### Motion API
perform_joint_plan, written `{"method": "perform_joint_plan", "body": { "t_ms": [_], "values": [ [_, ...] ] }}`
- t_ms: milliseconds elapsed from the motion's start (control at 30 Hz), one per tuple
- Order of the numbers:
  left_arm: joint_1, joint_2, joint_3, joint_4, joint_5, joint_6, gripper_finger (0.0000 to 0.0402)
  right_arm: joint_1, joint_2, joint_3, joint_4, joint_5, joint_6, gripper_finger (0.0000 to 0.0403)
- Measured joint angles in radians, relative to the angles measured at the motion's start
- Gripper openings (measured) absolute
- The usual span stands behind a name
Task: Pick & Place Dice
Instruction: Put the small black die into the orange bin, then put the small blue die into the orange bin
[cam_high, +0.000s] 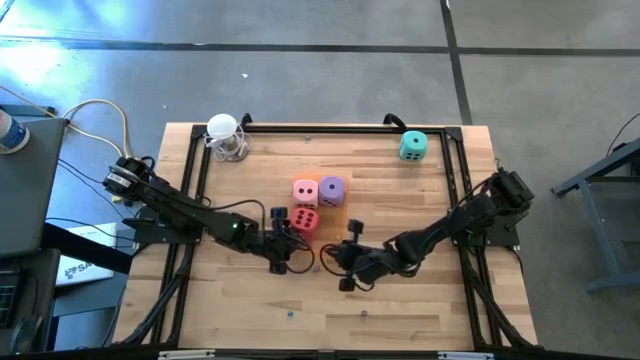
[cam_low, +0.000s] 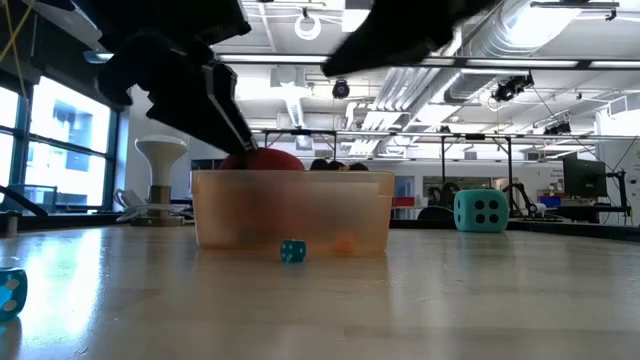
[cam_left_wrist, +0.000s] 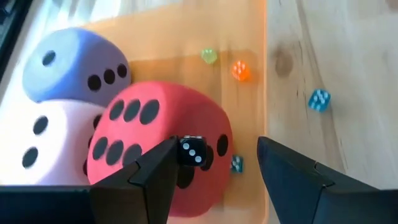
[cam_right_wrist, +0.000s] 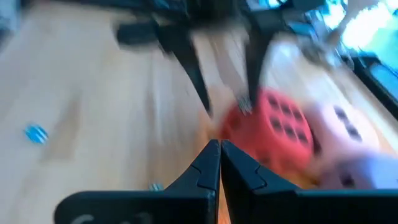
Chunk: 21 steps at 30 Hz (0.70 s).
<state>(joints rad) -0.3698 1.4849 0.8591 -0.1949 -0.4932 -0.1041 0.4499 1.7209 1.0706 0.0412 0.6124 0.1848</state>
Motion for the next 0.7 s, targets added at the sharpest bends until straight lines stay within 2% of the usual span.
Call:
{"method": "perform_joint_plan", "body": {
  "t_ms": [133, 400, 700],
  "values": [
    [0.000, 0.000, 0.000, 0.069, -0.003, 0.010, 0.0210, -0.034, 0.001, 0.000, 0.120, -0.085, -0.076, 0.0004],
    [0.000, 0.000, 0.000, 0.076, -0.003, 0.029, 0.0210, -0.122, 0.002, 0.000, 0.171, -0.223, -0.060, 0.0004],
    [-0.002, 0.000, 0.000, 0.076, -0.003, 0.028, 0.0210, -0.091, 0.002, 0.000, 0.139, -0.250, -0.056, 0.0004]
  ]
}}
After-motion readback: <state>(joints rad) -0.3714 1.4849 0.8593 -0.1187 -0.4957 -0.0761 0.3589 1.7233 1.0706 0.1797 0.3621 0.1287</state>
